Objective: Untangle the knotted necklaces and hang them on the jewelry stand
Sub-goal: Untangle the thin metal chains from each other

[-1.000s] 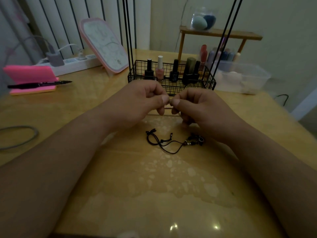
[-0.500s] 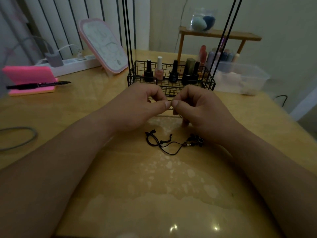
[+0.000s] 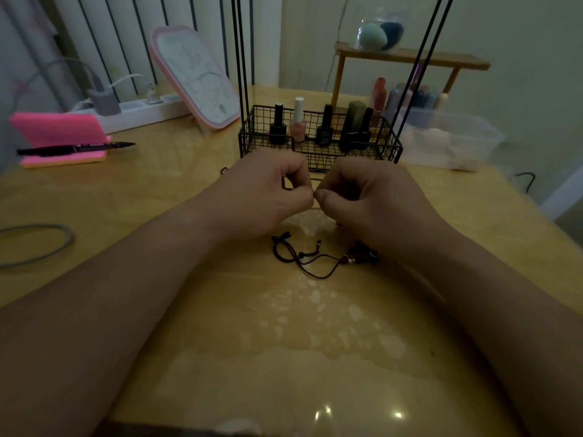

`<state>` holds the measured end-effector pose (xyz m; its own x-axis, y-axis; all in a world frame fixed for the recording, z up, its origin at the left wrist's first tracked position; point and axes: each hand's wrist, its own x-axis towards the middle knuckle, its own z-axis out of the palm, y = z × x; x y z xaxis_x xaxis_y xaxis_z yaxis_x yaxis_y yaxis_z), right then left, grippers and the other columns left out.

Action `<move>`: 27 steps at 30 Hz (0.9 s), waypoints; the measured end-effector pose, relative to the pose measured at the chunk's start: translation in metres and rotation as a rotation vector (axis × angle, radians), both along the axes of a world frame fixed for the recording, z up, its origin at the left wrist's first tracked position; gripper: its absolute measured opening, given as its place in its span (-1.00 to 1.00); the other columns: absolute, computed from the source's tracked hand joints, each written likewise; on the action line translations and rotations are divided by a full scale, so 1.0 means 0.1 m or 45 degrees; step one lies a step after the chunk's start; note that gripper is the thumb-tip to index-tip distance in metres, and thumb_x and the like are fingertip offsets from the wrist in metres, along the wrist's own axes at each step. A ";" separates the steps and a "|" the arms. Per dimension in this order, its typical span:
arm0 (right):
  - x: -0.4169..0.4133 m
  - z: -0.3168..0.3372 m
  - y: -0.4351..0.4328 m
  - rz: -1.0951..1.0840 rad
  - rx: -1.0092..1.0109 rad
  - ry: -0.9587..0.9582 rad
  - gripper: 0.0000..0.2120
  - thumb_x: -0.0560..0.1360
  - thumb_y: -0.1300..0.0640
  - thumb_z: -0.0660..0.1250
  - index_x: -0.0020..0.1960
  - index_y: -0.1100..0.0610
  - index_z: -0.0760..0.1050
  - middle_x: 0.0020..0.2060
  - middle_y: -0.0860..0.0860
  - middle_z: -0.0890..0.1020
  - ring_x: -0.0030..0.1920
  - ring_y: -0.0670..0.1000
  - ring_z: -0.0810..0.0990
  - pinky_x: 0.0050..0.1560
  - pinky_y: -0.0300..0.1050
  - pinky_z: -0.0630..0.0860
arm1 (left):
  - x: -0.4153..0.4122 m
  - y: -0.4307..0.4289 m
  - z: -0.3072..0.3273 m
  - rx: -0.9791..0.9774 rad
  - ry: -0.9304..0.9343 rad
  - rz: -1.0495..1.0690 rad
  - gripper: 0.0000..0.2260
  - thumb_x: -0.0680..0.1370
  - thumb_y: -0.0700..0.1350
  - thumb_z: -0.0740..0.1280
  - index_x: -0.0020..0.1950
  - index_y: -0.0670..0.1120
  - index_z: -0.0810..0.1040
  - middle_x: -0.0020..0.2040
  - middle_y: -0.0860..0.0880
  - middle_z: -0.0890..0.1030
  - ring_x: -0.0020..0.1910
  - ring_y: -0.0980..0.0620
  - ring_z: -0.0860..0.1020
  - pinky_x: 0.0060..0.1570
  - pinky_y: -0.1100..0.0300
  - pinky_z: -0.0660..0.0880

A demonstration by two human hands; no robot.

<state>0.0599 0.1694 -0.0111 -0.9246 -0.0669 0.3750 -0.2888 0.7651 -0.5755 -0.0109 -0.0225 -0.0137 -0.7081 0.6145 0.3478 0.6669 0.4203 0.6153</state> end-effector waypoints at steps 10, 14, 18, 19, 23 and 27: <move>0.00 0.03 0.03 0.003 0.112 0.014 -0.95 0.60 0.01 0.41 -0.03 -0.06 0.63 -0.24 -0.18 0.61 -0.20 -0.23 0.59 -0.26 -0.38 0.48 | 0.01 0.02 0.00 0.018 0.021 0.009 -0.92 0.59 -0.09 0.42 -0.11 -0.02 0.61 -0.33 0.37 0.53 -0.36 0.28 0.46 -0.36 0.44 0.34; 0.00 0.04 0.01 0.034 0.176 0.089 -0.93 0.57 0.06 0.40 -0.09 0.01 0.58 -0.29 -0.12 0.59 -0.28 -0.11 0.57 -0.34 -0.23 0.52 | 0.02 0.03 -0.01 0.048 0.015 0.008 -0.91 0.58 -0.12 0.44 -0.12 -0.04 0.60 -0.35 0.37 0.52 -0.36 0.31 0.47 -0.37 0.46 0.32; -0.01 0.03 -0.01 0.017 0.168 0.161 -0.94 0.55 0.09 0.41 -0.09 0.06 0.57 -0.28 -0.09 0.59 -0.28 -0.08 0.55 -0.31 -0.12 0.52 | 0.03 0.04 -0.01 0.105 -0.049 0.018 -0.91 0.57 -0.14 0.43 -0.13 -0.05 0.60 -0.39 0.32 0.52 -0.39 0.29 0.45 -0.38 0.45 0.33; -0.01 0.02 -0.01 0.018 0.120 0.164 -0.94 0.54 0.08 0.41 -0.09 0.06 0.58 -0.28 -0.09 0.60 -0.28 -0.09 0.55 -0.31 -0.15 0.51 | 0.03 0.04 0.01 0.120 -0.081 0.019 -0.91 0.58 -0.15 0.43 -0.13 -0.05 0.61 -0.39 0.32 0.52 -0.39 0.30 0.46 -0.37 0.46 0.33; -0.02 0.00 0.01 0.048 -0.182 0.073 -0.94 0.56 0.10 0.42 -0.08 0.07 0.60 -0.24 -0.02 0.64 -0.23 -0.05 0.62 -0.23 -0.09 0.62 | 0.03 0.02 0.05 0.141 -0.279 0.005 -0.87 0.63 -0.10 0.38 -0.12 -0.01 0.64 -0.43 0.24 0.53 -0.42 0.28 0.45 -0.36 0.40 0.36; -0.02 0.02 0.01 0.065 -0.348 -0.002 -0.95 0.60 0.15 0.41 -0.04 0.10 0.61 -0.16 0.04 0.69 -0.15 0.03 0.69 -0.11 0.11 0.68 | 0.03 -0.01 0.08 0.182 -0.457 -0.005 -0.83 0.65 -0.06 0.36 -0.09 -0.08 0.66 -0.44 0.08 0.49 -0.41 0.08 0.43 -0.32 0.11 0.43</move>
